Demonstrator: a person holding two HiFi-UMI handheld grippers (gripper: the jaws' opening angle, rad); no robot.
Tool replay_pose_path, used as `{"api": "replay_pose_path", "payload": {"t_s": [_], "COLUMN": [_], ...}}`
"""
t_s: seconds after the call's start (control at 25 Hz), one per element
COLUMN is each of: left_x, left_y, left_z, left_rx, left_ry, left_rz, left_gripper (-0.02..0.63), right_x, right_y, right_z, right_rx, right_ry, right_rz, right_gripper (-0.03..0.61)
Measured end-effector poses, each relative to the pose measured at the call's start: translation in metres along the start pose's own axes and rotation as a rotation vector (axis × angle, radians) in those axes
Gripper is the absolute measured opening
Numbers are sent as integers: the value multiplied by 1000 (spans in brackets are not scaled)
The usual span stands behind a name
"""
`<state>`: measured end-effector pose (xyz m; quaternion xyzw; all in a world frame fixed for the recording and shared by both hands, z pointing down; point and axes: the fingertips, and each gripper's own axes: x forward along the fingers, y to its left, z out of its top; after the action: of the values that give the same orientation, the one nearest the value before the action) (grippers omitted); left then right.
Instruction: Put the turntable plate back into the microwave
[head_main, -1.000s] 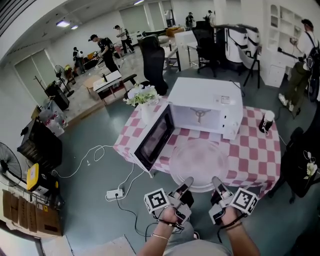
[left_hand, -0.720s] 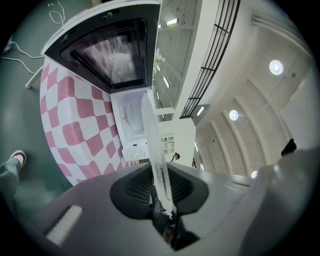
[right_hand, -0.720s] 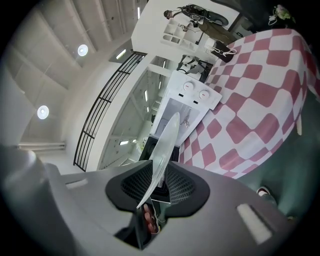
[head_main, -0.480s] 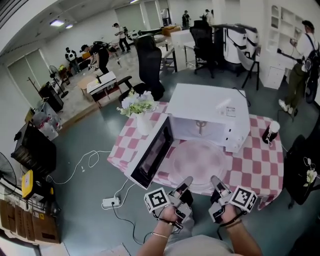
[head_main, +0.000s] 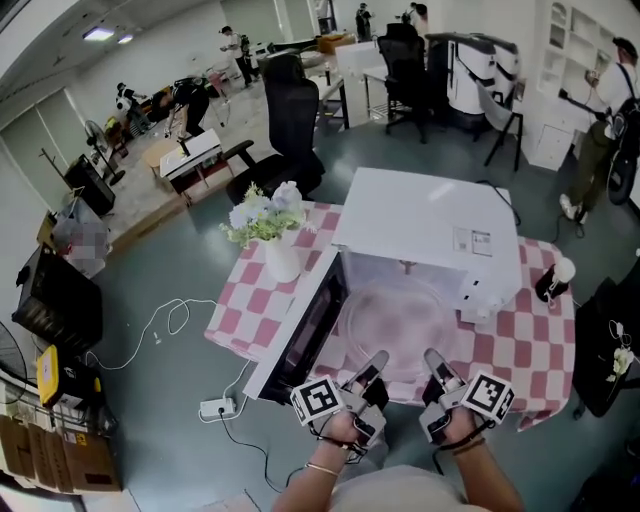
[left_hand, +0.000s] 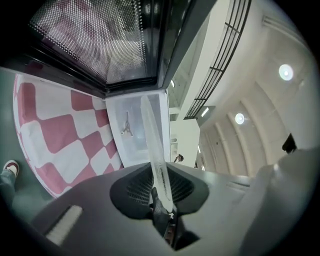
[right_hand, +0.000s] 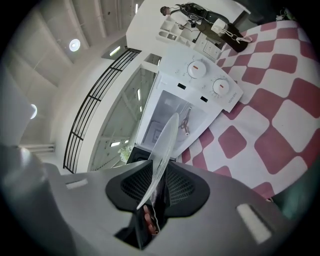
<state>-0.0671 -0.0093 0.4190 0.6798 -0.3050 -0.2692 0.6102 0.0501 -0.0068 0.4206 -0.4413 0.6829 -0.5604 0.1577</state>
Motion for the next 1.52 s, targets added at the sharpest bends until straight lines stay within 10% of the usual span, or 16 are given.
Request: {"api": "replay_pose_path", "payload": {"t_s": [1.28,1.52], "left_x": [45,55], "left_y": [77,81], "left_z": [15,22], "left_rx": [-9,-21], "left_ry": [-44,-46], "left_rz": [53,13], "left_gripper": [44,44], "right_x": [40,71], "right_y": [-87,-59], "right_z": [21,33], "right_rx": [59,-49], "right_ry": [81,67], "right_rz": [-163,97], "right_gripper": [78,78]}}
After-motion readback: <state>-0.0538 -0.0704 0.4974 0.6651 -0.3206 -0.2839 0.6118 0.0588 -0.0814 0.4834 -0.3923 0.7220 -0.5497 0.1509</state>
